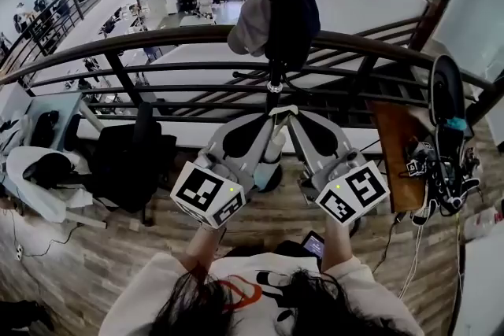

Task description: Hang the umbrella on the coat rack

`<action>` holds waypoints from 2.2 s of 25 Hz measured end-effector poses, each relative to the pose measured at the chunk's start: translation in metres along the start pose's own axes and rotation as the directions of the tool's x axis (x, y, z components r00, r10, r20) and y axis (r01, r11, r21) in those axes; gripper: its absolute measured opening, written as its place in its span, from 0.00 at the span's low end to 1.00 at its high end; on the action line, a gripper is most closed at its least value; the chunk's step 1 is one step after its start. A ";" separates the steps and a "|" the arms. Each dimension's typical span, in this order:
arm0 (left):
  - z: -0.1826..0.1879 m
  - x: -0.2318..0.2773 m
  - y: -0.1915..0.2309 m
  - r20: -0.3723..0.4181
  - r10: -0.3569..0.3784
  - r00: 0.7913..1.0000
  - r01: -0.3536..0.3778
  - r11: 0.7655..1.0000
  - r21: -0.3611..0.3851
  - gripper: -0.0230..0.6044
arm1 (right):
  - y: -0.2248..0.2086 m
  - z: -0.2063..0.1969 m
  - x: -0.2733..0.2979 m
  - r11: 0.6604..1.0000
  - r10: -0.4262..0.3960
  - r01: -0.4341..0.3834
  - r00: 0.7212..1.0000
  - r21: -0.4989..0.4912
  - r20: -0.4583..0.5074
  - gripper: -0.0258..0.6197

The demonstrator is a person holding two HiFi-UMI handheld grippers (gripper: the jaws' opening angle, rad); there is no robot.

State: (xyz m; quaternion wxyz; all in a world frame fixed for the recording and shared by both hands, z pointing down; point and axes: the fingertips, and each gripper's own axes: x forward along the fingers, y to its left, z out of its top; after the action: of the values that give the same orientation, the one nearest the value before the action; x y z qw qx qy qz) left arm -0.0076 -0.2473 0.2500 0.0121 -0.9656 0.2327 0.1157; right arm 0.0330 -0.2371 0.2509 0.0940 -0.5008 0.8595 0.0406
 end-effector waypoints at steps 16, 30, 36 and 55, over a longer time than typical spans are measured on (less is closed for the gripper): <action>0.058 0.051 0.052 0.146 0.042 0.988 -0.055 0.995 0.087 0.04 | -0.046 0.057 0.069 0.987 0.146 -0.140 0.985 -0.075 0.090 0.08; 0.089 0.102 0.116 0.208 0.185 0.961 -0.225 0.956 0.191 0.04 | -0.095 0.084 0.141 0.953 0.302 -0.291 0.940 -0.085 0.159 0.08; 0.098 0.120 0.128 0.240 0.207 0.949 -0.261 0.939 0.224 0.04 | -0.114 0.094 0.157 0.943 0.332 -0.323 0.923 -0.082 0.195 0.08; 0.062 0.155 0.165 0.169 0.243 0.955 -0.275 0.940 0.204 0.04 | -0.147 0.059 0.184 0.938 0.345 -0.344 0.927 -0.036 0.146 0.09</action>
State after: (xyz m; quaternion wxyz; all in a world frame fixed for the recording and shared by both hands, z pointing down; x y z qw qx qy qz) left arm 0.0381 -0.4583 0.1589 0.1225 -0.9082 0.3681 0.1570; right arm 0.0793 -0.4568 0.1591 0.1473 -0.3381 0.9243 0.0981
